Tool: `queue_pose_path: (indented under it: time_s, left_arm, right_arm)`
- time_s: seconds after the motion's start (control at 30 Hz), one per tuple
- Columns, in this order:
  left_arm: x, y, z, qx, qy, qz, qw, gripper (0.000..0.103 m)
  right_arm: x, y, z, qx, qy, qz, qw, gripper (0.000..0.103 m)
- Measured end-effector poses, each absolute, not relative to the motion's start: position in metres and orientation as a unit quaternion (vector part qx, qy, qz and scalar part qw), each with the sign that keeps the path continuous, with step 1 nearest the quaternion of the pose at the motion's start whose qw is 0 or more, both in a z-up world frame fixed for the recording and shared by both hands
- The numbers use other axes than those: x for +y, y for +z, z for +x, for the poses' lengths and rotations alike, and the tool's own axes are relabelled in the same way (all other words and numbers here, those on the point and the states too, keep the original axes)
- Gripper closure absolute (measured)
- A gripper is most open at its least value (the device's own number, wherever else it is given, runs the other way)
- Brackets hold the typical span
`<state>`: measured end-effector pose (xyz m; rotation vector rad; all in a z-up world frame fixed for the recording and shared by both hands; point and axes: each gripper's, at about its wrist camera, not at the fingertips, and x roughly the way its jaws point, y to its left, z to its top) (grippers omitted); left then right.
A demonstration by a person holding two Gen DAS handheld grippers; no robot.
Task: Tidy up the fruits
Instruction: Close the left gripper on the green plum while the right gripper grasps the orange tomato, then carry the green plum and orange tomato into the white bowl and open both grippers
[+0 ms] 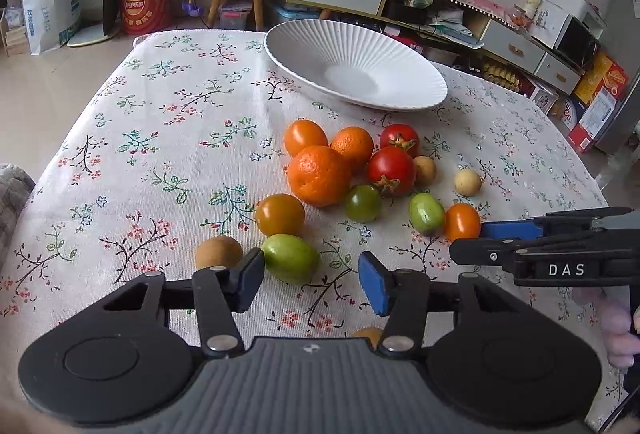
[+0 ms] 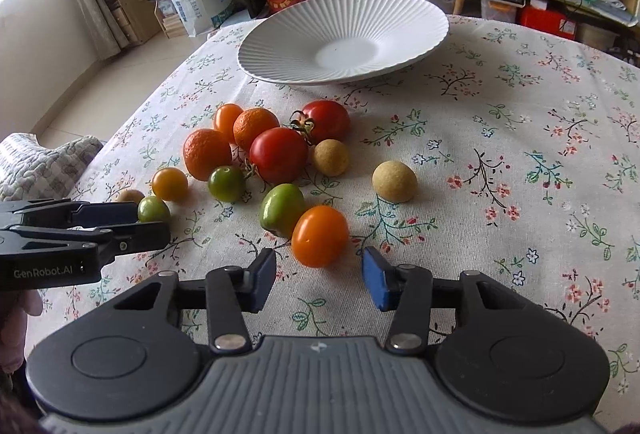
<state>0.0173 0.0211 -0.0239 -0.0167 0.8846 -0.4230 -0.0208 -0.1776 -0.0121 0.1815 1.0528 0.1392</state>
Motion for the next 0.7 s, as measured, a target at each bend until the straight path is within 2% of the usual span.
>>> queue_pose_path:
  time_s: [0.27,0.37,0.43,0.5,0.7]
  left_arm:
    - [0.019,-0.032,0.023,0.428,-0.185,-0.007,0.885,0.056]
    - [0.018,-0.034,0.025,0.427,-0.179,-0.006,0.886,0.062]
    - [0.018,-0.035,0.026,0.427,-0.173,-0.004,0.888,0.07]
    - [0.019,-0.035,0.026,0.426,-0.169,-0.003,0.889,0.07]
    - [0.019,-0.034,0.025,0.425,-0.161,0.002,0.891,0.071]
  right_arm:
    - [-0.178,-0.013,-0.017,0.493,0.062,0.09,0.863,0.065]
    - [-0.178,-0.014,-0.016,0.49,0.064,0.094,0.864,0.066]
    - [-0.178,-0.014,-0.015,0.49,0.061,0.092,0.865,0.07]
    - [-0.178,-0.014,-0.015,0.489,0.059,0.091,0.866,0.074]
    - [-0.178,-0.013,-0.015,0.486,0.057,0.092,0.867,0.075]
